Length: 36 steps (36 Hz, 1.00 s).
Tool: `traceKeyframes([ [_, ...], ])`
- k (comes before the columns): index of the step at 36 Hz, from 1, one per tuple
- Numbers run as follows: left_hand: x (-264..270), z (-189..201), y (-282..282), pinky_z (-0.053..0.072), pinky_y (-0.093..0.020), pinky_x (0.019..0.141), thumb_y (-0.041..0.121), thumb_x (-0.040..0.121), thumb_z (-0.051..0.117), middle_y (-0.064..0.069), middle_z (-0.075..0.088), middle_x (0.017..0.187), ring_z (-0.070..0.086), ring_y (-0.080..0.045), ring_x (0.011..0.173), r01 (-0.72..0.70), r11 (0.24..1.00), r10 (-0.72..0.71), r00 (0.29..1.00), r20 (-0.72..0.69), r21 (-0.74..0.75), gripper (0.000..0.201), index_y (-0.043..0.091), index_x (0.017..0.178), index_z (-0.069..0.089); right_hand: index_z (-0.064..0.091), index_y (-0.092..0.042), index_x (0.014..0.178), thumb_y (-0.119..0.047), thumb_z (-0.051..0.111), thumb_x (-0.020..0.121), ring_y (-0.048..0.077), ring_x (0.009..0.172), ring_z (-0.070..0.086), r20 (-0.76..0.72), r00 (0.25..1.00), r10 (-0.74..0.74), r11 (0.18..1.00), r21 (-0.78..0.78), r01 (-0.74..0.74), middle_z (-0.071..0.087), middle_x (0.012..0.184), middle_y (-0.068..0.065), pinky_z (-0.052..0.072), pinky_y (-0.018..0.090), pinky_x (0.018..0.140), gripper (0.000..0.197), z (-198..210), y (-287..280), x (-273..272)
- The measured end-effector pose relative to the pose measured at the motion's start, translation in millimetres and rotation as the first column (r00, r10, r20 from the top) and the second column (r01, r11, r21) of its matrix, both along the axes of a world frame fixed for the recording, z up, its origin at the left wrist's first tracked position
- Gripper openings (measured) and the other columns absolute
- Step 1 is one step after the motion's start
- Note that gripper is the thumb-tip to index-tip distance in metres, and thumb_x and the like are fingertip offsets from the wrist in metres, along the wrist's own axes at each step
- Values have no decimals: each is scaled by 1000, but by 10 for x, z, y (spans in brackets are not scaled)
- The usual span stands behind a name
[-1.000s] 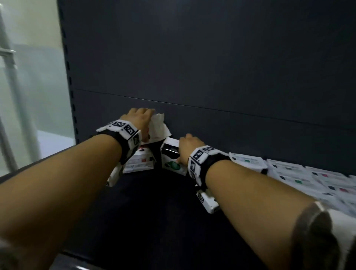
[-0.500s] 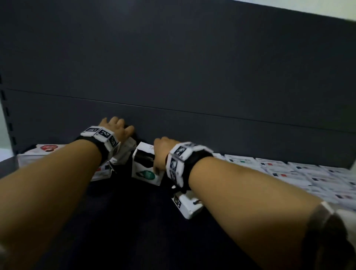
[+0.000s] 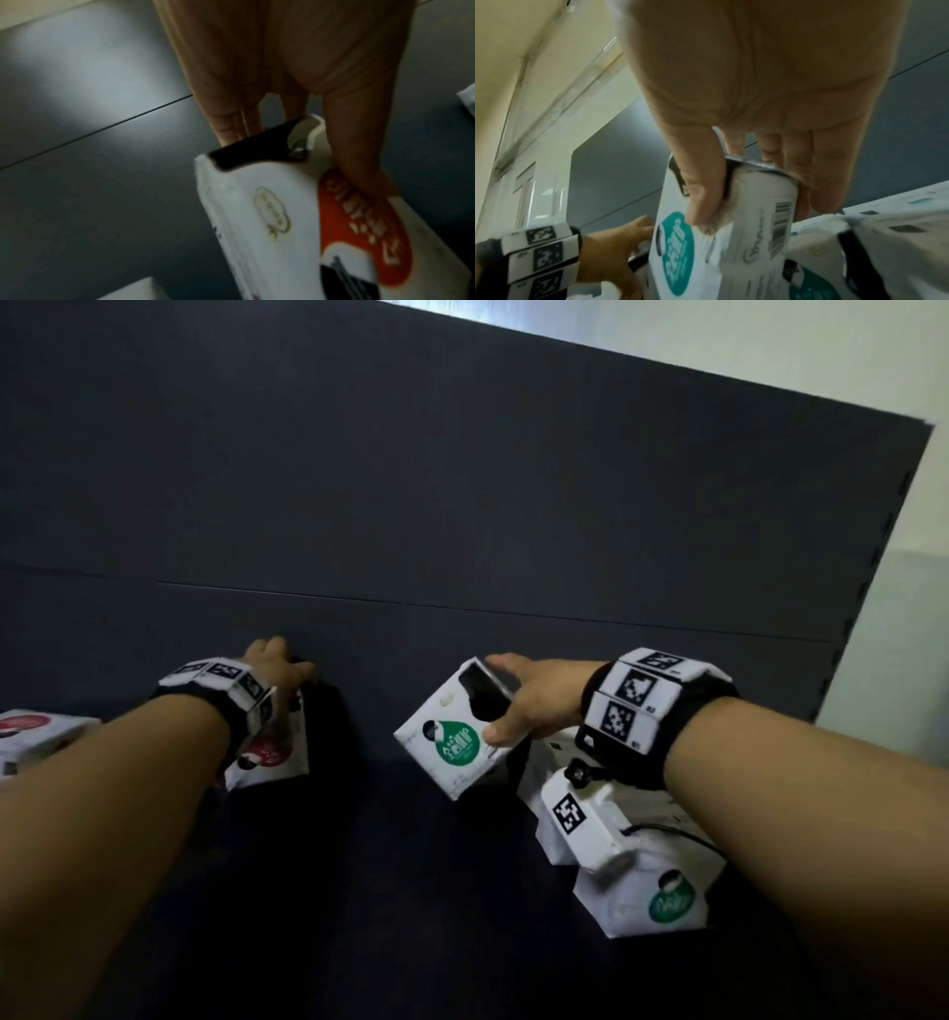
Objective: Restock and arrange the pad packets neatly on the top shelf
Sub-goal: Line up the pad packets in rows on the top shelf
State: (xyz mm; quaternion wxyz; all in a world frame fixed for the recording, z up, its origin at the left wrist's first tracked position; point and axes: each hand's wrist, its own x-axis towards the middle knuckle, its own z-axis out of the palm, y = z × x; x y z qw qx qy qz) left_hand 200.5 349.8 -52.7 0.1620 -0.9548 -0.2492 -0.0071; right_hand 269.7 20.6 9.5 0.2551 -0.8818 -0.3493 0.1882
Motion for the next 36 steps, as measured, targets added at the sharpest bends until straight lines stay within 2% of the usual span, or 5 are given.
traceKeyframes([
  [6, 46, -13, 25, 47, -46, 96, 76, 10, 62, 1, 49, 139, 47, -30, 125, -130, 988, 122, 989, -87, -87, 144, 49, 141, 9, 28, -40, 145, -5, 74, 80, 31, 110, 63, -73, 994, -81, 992, 91, 87, 61, 124, 5, 53, 43, 92, 87, 16, -141, 26],
  [12, -47, 35, -274, 53, -36, 76, 75, 18, 66, 5, 53, 98, 56, -25, 99, 10, 1000, -10, 1000, -15, 20, 109, 48, 118, 31, 24, -34, 147, -12, 77, 78, 28, 104, 65, -36, 991, -128, 982, 137, 132, 62, 119, 9, 52, 43, 91, 90, 16, -265, 110],
  [16, -188, 224, -771, 49, -36, 86, 60, 50, 78, -2, 56, 120, 57, -28, 110, 61, 989, -35, 980, 194, -132, 96, 35, 133, 36, 32, -20, 144, -15, 78, 78, 30, 108, 63, 12, 985, -171, 967, 193, 165, 61, 121, 11, 51, 45, 94, 80, 60, -360, 197],
  [24, -470, 478, -1279, 47, -9, 49, 27, 69, 83, 8, 61, 92, 58, -3, 76, 170, 750, 40, 953, 301, -639, 51, 19, 109, 52, 60, 1, 114, -24, 76, 79, 26, 81, 57, 49, 981, -189, 940, 297, 166, 61, 99, 15, 46, 34, 70, 46, 153, -605, 390],
  [36, -509, 605, -2084, 52, -15, 56, 9, 72, 78, 0, 63, 98, 69, 0, 69, 322, 468, 78, 913, 402, -823, 47, 17, 107, 48, 61, -2, 112, -26, 79, 76, 24, 87, 66, -37, 973, -228, 849, 482, 218, 69, 105, 12, 52, 30, 68, 47, 213, -1222, 668],
])
